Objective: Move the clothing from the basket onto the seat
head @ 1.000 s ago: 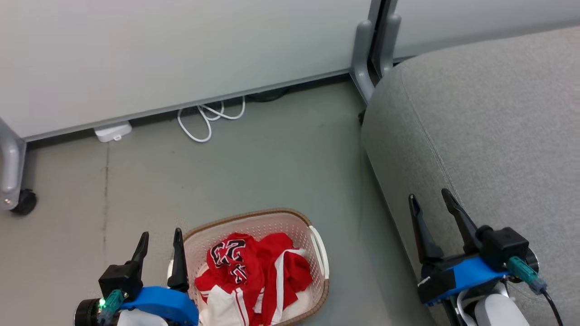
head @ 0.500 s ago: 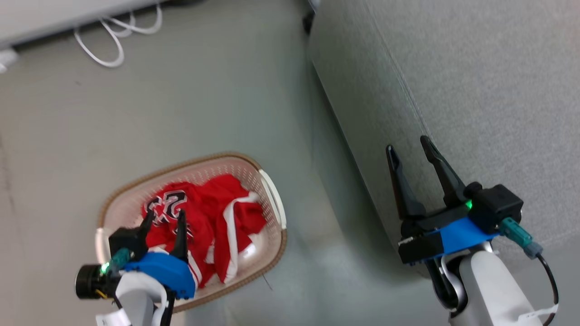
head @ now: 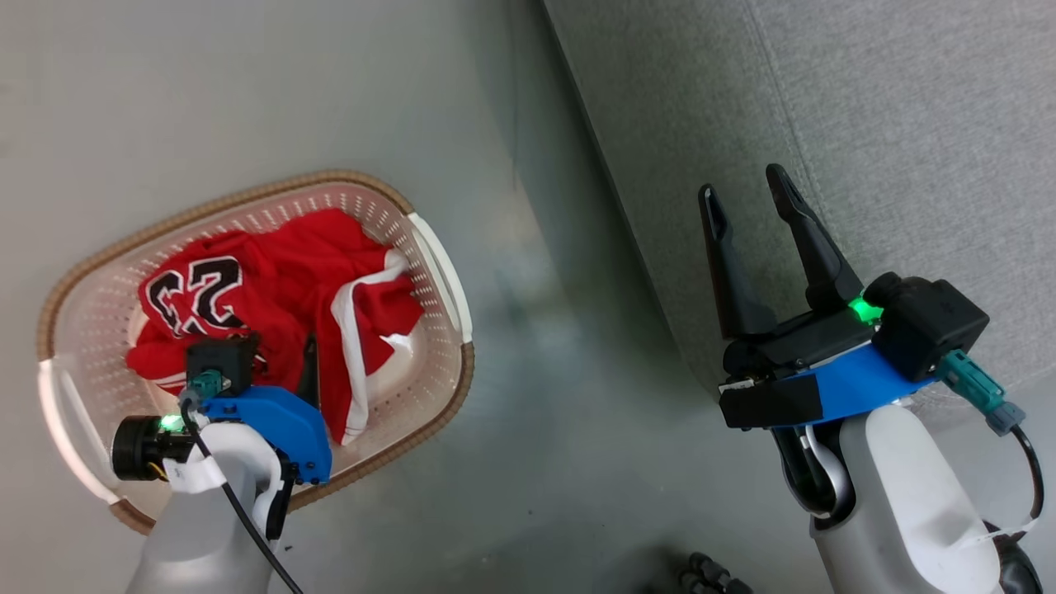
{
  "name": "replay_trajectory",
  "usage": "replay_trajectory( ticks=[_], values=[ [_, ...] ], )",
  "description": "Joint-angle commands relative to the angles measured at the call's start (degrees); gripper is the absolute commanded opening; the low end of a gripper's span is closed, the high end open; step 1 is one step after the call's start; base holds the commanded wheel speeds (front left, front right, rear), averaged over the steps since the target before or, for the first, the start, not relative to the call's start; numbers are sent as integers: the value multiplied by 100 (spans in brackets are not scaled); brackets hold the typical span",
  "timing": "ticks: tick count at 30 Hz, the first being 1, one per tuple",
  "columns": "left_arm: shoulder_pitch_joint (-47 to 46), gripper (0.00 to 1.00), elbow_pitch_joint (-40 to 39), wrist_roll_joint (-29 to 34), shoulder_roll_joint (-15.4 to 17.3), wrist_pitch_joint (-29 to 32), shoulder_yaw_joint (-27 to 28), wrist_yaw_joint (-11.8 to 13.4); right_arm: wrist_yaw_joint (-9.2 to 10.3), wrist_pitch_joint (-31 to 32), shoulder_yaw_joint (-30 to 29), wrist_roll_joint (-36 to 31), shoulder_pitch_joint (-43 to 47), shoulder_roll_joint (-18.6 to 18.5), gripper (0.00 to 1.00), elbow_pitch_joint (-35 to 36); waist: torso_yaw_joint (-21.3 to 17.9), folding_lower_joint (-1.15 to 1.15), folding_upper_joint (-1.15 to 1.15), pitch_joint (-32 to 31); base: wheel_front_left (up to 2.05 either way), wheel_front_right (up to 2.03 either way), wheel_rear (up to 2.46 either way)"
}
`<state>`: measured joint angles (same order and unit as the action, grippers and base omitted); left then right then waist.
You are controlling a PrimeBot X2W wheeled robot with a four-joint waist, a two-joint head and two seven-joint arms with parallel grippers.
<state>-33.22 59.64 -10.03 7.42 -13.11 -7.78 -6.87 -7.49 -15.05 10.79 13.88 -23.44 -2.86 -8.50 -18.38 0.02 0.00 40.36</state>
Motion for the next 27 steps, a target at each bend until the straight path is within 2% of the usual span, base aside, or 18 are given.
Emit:
replay_trajectory(
  ticks=[1,6,14,21,22,23,24,25,27],
  values=[
    [-157,100,112,-15,61,31,9,10,-1,-18,22,68,-99,-4,100,50,-79,-2,0,208,0,0,0],
    [-367,100,470,-49,98,9,15,92,-1,-18,104,138,-145,-5,100,145,-137,-2,0,361,0,0,0],
    [-652,100,871,-1,258,-48,-44,385,-1,-19,221,220,-162,-4,100,257,-257,-2,0,625,0,0,0],
    [-907,100,1044,25,300,-97,-132,444,-1,-19,218,266,-162,-4,100,306,-252,-2,0,818,0,0,0],
    [-934,90,1065,21,299,-103,-139,448,-1,-19,223,277,-171,-4,100,310,-249,-2,0,832,0,0,0],
    [-959,43,1081,15,297,-106,-146,438,-1,-19,231,287,-181,-4,100,309,-247,-2,0,841,0,0,0],
    [-978,3,1099,11,297,-112,-154,434,-1,-19,244,295,-189,-4,100,310,-244,-2,0,847,0,0,0],
    [-986,0,1113,7,296,-122,-163,439,-1,-19,254,298,-197,-4,100,303,-242,-2,0,847,0,0,0],
    [-999,0,1146,-13,298,-129,-173,446,-1,-19,275,329,-226,-5,100,282,-240,-2,0,835,0,0,0]
  ],
)
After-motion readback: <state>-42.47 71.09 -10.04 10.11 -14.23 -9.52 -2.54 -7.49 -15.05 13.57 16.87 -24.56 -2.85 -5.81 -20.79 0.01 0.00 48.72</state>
